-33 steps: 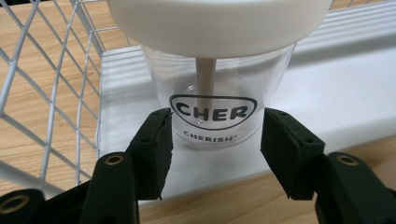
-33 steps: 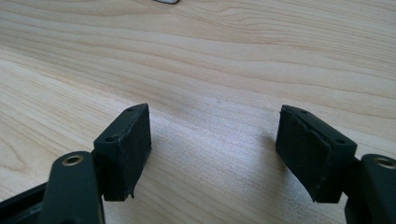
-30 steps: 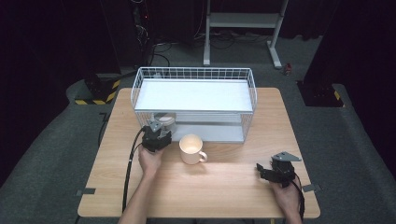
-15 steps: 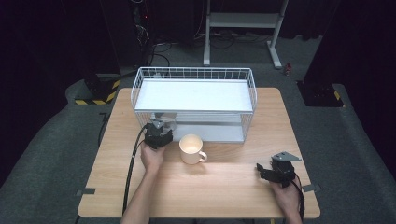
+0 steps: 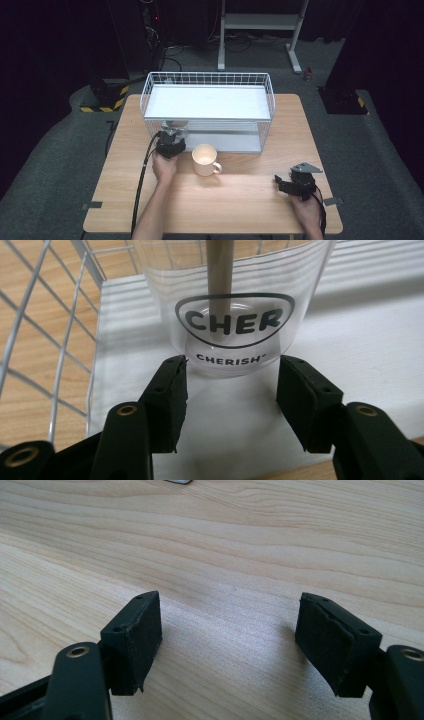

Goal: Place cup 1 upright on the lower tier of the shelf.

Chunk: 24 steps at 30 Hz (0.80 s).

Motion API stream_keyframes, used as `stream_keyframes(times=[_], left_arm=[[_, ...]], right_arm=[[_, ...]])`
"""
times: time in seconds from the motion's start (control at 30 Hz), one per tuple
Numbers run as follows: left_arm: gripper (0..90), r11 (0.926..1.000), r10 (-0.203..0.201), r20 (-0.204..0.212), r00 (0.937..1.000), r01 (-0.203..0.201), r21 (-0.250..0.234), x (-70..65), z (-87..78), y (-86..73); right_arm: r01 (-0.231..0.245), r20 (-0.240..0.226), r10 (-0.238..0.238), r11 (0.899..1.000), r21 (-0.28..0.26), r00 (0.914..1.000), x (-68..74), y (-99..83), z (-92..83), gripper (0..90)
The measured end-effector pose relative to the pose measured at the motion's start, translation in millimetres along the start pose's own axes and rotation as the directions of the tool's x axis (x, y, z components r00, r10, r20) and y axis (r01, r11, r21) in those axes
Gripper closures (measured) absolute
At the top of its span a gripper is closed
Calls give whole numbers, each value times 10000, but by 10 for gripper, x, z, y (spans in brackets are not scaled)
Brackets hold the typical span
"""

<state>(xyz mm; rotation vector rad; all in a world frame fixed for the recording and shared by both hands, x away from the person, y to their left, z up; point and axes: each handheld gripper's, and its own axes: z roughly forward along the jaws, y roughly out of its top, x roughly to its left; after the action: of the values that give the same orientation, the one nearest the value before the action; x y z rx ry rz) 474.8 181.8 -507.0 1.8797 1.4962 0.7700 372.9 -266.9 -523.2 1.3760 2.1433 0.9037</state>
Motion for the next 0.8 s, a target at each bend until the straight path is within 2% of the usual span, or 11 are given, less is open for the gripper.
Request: stream_keyframes(times=[0.03,0.23,0.27,0.3,0.43,0.53,0.6,0.8], left_arm=[[458,9999,-161,100,9998,161,14,18,-6,25],[442,9999,-66,91,9999,65,108,3,-10,28],[442,10000,-79,239,9997,78,42,-8,-24,30],[416,9999,-93,216,9997,95,-97,-18,-44,37],[366,9995,-297,514,9982,303,-111,-20,-85,61],[339,9998,-209,406,9990,210,-27,-12,-109,66],[323,9996,-290,635,9976,293,-28,-21,-128,60],[301,9999,-40,692,9976,48,-113,-14,-224,44]], right_arm=[[0,1,0,10000,-1,10000,0,0,0,271],[2,-1,-2,10000,-2,10000,0,0,0,271],[2,-1,-2,10000,2,10000,0,0,0,271],[3,-1,-3,10000,-1,10000,0,0,0,271],[-2,-2,2,10000,-1,10000,0,0,0,271],[4,1,-4,10000,-1,10000,-1,0,0,271],[1,-2,-1,10000,0,10000,0,0,0,271],[0,-2,0,10000,-1,10000,0,0,0,271]])
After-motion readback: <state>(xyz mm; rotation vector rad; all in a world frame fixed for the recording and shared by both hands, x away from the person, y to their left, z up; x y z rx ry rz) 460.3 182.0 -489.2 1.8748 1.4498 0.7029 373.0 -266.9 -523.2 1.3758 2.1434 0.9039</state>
